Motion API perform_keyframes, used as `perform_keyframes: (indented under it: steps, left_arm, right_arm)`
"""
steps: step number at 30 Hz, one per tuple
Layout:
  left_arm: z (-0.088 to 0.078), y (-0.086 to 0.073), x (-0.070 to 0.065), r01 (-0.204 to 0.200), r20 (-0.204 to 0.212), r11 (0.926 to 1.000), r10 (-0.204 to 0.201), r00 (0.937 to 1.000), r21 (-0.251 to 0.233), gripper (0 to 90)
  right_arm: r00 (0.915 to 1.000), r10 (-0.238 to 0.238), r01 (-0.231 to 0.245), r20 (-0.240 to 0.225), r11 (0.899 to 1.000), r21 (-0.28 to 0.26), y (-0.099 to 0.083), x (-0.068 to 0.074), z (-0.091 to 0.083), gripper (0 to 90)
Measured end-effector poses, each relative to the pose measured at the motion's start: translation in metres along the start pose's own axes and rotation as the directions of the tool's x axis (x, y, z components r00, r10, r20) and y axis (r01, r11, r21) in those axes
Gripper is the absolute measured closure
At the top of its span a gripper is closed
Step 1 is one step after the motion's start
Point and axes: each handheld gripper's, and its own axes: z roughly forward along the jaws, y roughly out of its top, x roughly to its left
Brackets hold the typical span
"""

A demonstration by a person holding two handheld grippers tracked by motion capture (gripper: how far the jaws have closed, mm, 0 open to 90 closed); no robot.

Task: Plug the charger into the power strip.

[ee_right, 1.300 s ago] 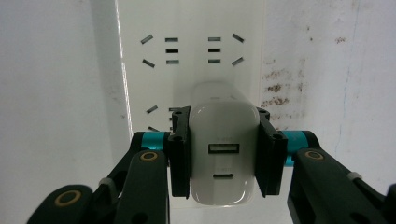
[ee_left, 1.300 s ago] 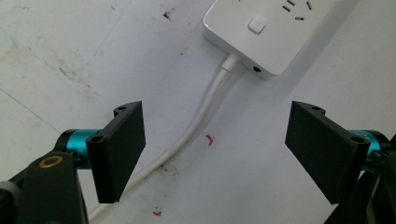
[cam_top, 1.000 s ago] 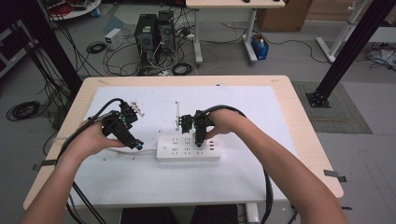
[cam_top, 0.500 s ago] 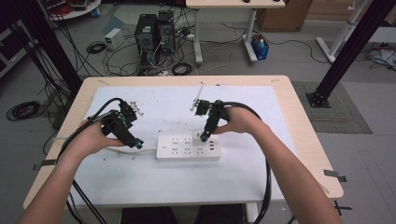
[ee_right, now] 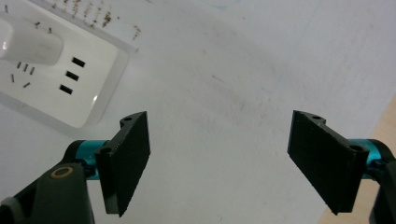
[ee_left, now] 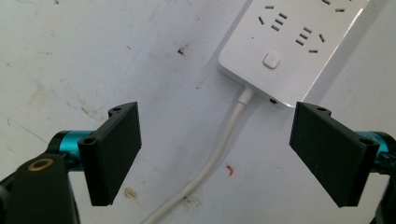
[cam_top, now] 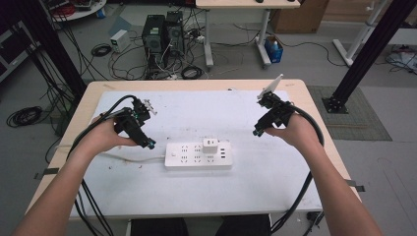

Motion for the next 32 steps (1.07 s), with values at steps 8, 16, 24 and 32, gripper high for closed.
perform_keyframes:
  steps: [8, 16, 24, 32]
  left_arm:
    - [-0.003, 0.007, 0.001, -0.019, -0.008, 0.9998, 0.019, 0.9998, 0.007, 16.8]
    - [-0.005, 0.010, -0.001, -0.026, -0.014, 0.9996, 0.026, 0.9996, 0.010, 16.8]
    - [-0.005, 0.012, -0.002, -0.027, -0.013, 0.9996, 0.027, 0.9996, 0.003, 16.8]
    - [-0.008, 0.012, -0.002, -0.015, -0.013, 0.9998, 0.015, 0.9998, -0.012, 16.8]
  right_arm:
    - [0.9993, 0.038, -0.038, -0.003, 0.999, -0.037, -0.008, -0.012, -0.006, 20.7]
    - [0.9994, 0.033, -0.033, 0.002, 0.999, -0.033, -0.011, -0.016, -0.007, 20.7]
    - [0.9995, 0.032, -0.032, -0.001, 0.999, -0.030, -0.013, -0.017, -0.004, 20.7]
    - [0.9997, 0.023, -0.023, -0.002, 0.999, -0.037, -0.015, -0.016, -0.004, 20.7]
